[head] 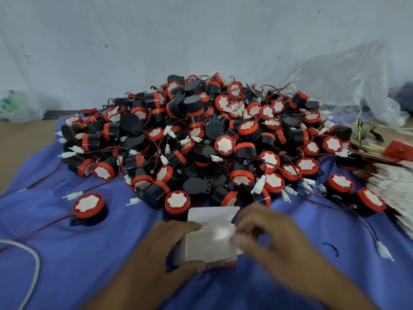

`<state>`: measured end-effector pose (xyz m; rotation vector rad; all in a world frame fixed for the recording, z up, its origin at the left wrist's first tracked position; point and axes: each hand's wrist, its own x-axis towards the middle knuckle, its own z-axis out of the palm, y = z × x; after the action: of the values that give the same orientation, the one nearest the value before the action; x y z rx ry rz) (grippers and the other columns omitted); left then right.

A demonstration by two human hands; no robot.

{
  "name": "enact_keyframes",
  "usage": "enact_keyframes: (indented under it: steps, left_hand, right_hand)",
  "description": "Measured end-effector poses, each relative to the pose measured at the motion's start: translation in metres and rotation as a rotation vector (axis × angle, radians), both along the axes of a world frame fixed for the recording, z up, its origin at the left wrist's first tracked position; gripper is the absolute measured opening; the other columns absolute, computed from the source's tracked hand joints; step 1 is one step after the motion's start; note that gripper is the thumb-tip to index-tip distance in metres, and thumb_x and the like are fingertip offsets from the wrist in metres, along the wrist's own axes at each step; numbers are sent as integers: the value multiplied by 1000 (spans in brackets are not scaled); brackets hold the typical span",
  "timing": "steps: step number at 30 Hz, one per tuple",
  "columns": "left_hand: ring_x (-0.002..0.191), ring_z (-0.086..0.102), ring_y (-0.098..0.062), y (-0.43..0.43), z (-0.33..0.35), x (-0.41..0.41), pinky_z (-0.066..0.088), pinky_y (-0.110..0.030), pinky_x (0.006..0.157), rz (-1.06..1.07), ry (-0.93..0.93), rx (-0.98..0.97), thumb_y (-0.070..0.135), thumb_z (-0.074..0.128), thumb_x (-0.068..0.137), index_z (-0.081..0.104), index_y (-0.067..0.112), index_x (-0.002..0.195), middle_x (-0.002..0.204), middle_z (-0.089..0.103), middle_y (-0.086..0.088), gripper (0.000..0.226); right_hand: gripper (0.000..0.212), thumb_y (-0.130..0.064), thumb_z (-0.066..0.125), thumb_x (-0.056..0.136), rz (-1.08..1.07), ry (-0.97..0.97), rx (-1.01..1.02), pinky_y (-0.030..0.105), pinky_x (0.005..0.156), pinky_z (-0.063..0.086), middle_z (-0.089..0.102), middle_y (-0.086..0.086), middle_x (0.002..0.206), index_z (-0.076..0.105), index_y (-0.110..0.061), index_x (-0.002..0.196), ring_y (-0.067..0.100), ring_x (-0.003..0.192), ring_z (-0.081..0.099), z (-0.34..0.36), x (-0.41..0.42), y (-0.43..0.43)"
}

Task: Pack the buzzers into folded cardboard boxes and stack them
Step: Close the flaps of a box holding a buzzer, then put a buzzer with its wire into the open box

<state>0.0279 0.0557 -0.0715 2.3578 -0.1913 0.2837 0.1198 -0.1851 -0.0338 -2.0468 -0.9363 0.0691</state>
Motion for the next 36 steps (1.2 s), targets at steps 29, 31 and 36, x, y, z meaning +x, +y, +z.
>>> enact_keyframes:
  steps: [29,31,36]
  left_hand:
    - [108,48,20,-10,3,6,41,-2,79,89,50,8,90,56,64,37,69,121,122,45,48,64]
    - [100,54,20,-12,7,4,42,-2,76,74,45,-55,77,69,65,50,60,115,113,54,47,56]
    - [74,64,14,-12,4,6,46,-3,64,54,49,-122,1,66,91,65,21,104,85,74,20,24]
  right_hand:
    - [50,-13,87,67,159,154,361,26,89,54,60,-8,127,48,-29,93,18,116,63,34,-3,7]
    - [44,-24,85,76,173,-166,145,29,97,48,52,-13,131,46,-30,94,13,121,54,24,-12,24]
    - [22,-38,64,97,315,-468,23,28,104,44,43,-11,146,58,-22,111,7,134,44,10,-37,34]
